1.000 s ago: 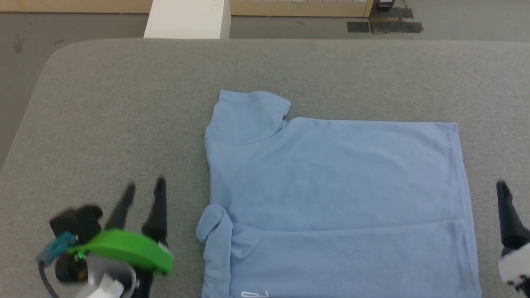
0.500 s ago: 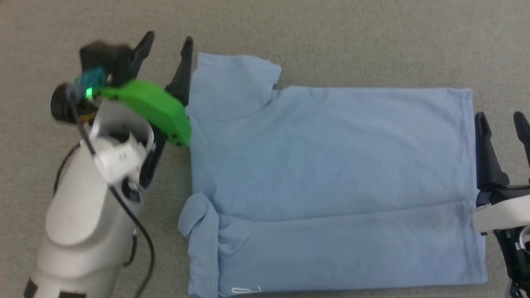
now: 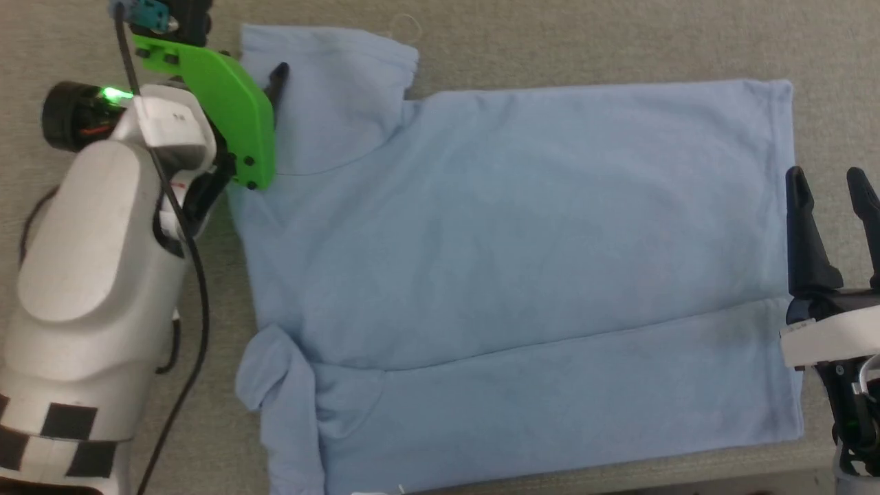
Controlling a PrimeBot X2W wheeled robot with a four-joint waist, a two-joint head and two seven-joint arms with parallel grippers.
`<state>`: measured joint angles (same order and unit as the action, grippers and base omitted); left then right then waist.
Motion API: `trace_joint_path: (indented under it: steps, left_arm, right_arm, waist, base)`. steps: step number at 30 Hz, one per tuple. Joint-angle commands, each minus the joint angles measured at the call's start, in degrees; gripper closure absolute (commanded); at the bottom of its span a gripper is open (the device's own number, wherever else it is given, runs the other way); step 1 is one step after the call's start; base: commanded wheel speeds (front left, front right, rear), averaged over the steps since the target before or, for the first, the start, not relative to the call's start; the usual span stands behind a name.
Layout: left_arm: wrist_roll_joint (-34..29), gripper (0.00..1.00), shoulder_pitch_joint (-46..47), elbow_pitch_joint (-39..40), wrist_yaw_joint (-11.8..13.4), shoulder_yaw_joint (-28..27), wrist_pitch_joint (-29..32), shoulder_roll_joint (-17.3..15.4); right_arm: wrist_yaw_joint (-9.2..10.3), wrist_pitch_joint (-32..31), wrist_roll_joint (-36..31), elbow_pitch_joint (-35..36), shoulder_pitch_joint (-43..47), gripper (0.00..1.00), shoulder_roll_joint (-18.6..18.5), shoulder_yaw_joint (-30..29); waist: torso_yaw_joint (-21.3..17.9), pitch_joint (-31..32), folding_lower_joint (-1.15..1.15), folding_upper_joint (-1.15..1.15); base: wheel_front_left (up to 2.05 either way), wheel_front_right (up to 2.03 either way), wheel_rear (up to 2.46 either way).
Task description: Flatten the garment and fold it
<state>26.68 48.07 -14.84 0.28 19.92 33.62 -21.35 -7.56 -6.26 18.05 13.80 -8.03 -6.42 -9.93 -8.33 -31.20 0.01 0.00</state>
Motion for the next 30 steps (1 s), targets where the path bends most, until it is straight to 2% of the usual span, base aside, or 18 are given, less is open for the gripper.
trace_joint_path:
  steps: [1,7,8,11,16,22,27,30]
  left_arm:
    - [-0.29,0.00,1.28,-0.49,0.75,-0.27,0.64,-0.75]
    - [0.47,0.01,1.92,-1.43,1.91,-1.08,2.51,-1.33]
    - [0.90,1.00,1.89,-1.46,1.58,-0.95,2.96,-1.19]
    - [2.12,1.00,1.55,-1.45,0.55,-0.33,4.20,-0.69]
    - [2.72,1.00,0.72,-1.34,0.11,0.09,3.24,-0.09]
    - [2.96,1.00,0.40,-1.39,-0.47,1.16,2.24,0.98]
    - [3.26,1.00,0.65,-1.57,-0.89,1.89,1.83,1.83]
    - [3.37,1.00,1.08,-1.61,-0.99,2.16,1.61,2.18]
  right_arm:
    - [0.08,0.66,0.41,-0.26,-1.19,0.00,-0.22,0.10]
    - [0.08,0.98,1.28,-1.17,-1.50,0.00,-0.60,-0.02]
    - [0.08,0.97,1.41,-1.26,-1.53,0.00,-0.72,-0.12]
    - [0.08,0.47,1.91,-1.19,-2.04,0.00,-1.47,-0.38]
    - [0.08,-2.72,3.47,-0.37,-5.65,0.00,-5.18,-0.11]
    - [0.08,-14.74,5.60,-5.34,-14.95,0.00,-10.81,-1.55]
    - [0.08,-25.99,5.69,-13.39,-21.09,0.00,-12.96,-1.22]
    - [0.08,-30.23,5.08,-17.52,-23.90,0.00,-14.29,-0.08]
  waist:
    - [-2.45,-2.58,-0.01,0.00]
    - [-3.29,-3.73,-0.01,0.00]
    - [-3.25,-3.79,-0.01,0.00]
    - [-2.70,-3.50,-0.01,0.00]
    - [-1.57,-1.99,-0.01,0.00]
    - [0.16,-0.77,-0.01,0.00]
    - [1.52,-0.80,-0.01,0.00]
    - [2.32,-1.37,-0.01,0.00]
  base:
    - [0.00,0.00,0.00]
    - [0.00,0.00,0.00]
    - [0.00,0.00,0.00]
    - [0.00,0.00,0.00]
    - [0.00,0.00,0.00]
    - [0.00,0.00,0.00]
    - [0.00,0.00,0.00]
    - [0.00,0.00,0.00]
